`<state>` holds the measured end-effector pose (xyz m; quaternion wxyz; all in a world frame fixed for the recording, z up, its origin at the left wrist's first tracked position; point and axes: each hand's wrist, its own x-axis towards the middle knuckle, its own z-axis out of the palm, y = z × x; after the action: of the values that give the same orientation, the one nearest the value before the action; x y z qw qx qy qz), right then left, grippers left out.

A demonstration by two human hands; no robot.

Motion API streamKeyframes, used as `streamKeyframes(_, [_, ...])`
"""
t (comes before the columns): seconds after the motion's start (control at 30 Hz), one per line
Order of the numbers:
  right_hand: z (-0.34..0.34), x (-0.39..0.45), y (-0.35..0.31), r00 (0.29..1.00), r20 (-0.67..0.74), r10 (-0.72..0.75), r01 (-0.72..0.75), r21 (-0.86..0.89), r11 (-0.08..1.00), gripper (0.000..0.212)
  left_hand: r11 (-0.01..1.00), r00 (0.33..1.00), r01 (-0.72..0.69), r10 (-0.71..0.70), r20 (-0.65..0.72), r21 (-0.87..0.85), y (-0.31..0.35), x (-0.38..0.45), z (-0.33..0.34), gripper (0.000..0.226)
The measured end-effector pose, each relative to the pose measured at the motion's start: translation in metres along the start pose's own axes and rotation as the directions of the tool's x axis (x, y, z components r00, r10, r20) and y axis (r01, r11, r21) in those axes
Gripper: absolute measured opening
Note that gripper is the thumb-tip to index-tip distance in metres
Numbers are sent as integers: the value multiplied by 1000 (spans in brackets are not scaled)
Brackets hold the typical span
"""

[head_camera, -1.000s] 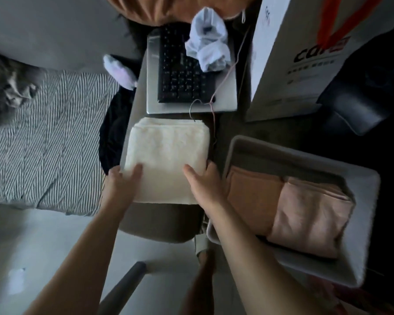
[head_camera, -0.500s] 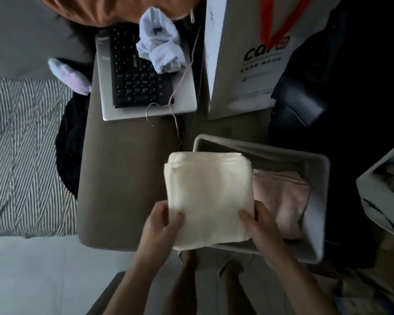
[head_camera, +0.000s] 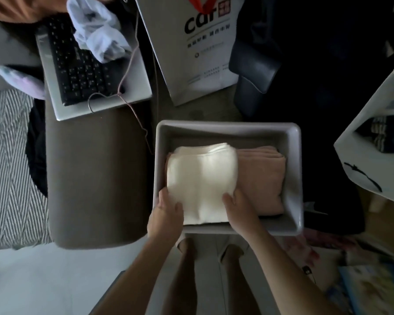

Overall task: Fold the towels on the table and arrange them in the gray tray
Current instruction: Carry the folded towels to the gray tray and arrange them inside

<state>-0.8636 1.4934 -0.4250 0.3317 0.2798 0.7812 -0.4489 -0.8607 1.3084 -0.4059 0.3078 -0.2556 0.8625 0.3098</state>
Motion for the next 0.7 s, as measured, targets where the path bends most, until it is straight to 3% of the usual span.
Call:
streamKeyframes(0.13, [0,-6,14,984,-180,-3,-24,-148,989,34,951,962,-215,246,-122,222,5,-18,9,83])
streamKeyframes(0.2, [6,-11,23,956,-279,-89,63,-104,993,47,851,907,-366,417,-61,376,3,-23,28,81])
streamKeyframes(0.27, [18,-16,22,954,-250,-163,144,-93,985,53,763,868,-473,489,84,441,-5,-24,39,72])
streamKeyframes(0.33, [26,-12,20,964,-187,-190,165,-145,976,47,735,869,-485,468,162,475,-17,-15,44,68])
streamKeyframes(0.5, [14,25,22,974,-212,-75,50,-119,992,24,772,899,-431,412,149,468,-21,11,50,64])
streamKeyframes(0.63, [1,16,14,988,-151,-20,3,-114,993,30,809,917,-399,352,188,433,3,7,44,55])
streamKeyframes(0.7, [-14,-6,12,997,-71,-19,9,-143,990,39,894,928,-351,292,233,279,12,-7,24,48])
